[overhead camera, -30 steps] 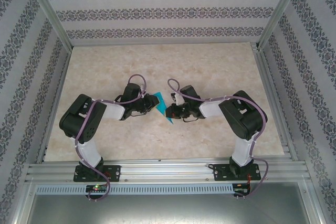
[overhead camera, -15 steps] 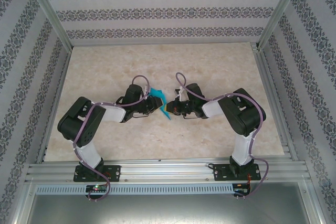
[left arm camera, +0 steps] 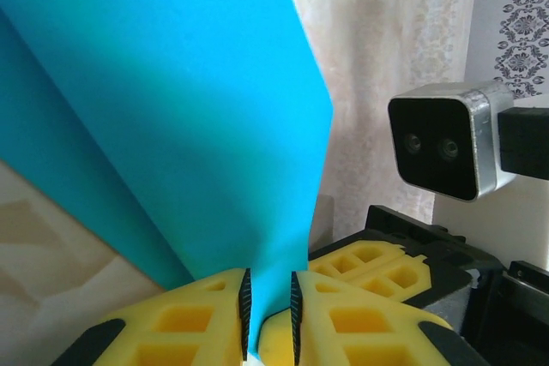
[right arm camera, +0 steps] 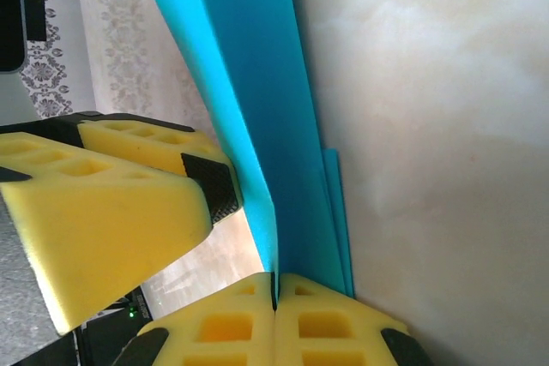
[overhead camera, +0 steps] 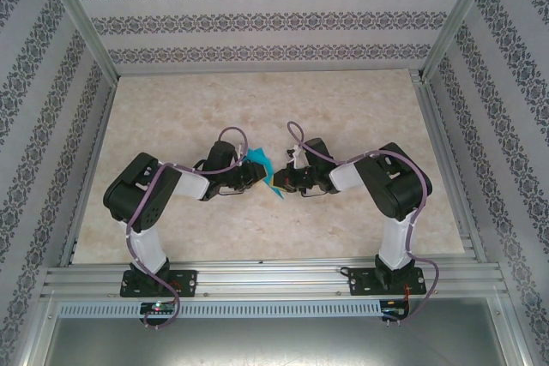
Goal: Fold a paper plane with a square sheet of paper (pick it up from the middle)
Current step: Fold the wing for the fifth time at the center of the table.
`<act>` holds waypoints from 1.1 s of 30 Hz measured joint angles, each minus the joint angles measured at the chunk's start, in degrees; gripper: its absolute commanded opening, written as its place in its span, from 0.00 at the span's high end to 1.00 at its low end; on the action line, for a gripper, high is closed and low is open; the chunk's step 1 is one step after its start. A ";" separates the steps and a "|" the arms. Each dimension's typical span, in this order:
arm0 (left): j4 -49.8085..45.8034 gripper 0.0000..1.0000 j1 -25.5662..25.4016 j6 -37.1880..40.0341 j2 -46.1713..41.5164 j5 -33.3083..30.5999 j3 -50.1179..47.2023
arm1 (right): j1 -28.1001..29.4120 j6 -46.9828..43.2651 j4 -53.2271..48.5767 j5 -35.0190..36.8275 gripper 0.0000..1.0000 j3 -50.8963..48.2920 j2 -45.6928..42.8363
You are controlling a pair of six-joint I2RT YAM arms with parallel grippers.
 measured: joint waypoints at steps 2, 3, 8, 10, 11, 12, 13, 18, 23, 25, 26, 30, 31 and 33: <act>0.02 0.76 0.00 0.00 0.26 -0.02 0.00 | 0.00 0.00 -0.22 -0.17 0.99 0.17 0.11; 0.02 0.77 0.00 0.00 0.31 -0.02 0.04 | -0.02 -0.02 -0.22 -0.35 0.99 0.22 0.20; 0.02 0.77 0.00 0.02 0.55 -0.02 0.52 | -0.33 -0.20 -0.72 -1.29 0.99 0.63 0.57; 0.02 0.77 0.00 0.02 0.70 -0.02 0.72 | -0.35 -0.39 -1.36 -1.33 0.99 0.96 0.63; 0.00 0.77 0.00 0.02 0.81 -0.02 0.83 | -0.35 -0.50 -1.68 -1.33 0.99 1.09 0.63; -0.02 0.77 0.00 0.02 0.98 -0.02 0.96 | -0.35 -0.68 -2.01 -1.33 0.99 1.22 0.63; -0.04 0.77 0.00 0.02 1.09 -0.07 1.01 | -0.35 -0.92 -2.34 -1.31 0.98 1.33 0.63; -0.04 0.76 0.00 0.02 1.22 -0.26 1.09 | -0.33 -1.70 -3.43 -1.33 0.98 1.79 0.63; -0.22 0.76 0.00 0.00 1.29 -0.28 1.20 | -0.35 -1.86 -4.09 -1.51 0.96 2.16 0.74; -0.90 0.76 0.00 0.00 1.29 -0.44 1.51 | -0.35 -2.01 -4.31 -1.51 0.95 2.23 0.74; -1.20 0.76 0.00 0.00 1.29 -0.46 1.66 | -0.33 -2.14 -4.48 -1.53 0.94 2.32 0.74; -2.36 0.76 0.00 0.00 1.29 -0.48 2.21 | -0.33 -2.75 -5.33 -1.77 0.91 2.71 0.72; -2.60 0.76 0.00 0.00 1.29 -0.48 2.32 | -0.33 -2.95 -5.62 -1.86 0.91 2.89 0.72; -3.17 0.76 0.00 0.00 1.33 -0.48 2.64 | -0.33 -3.28 -6.32 -1.97 0.89 3.21 0.72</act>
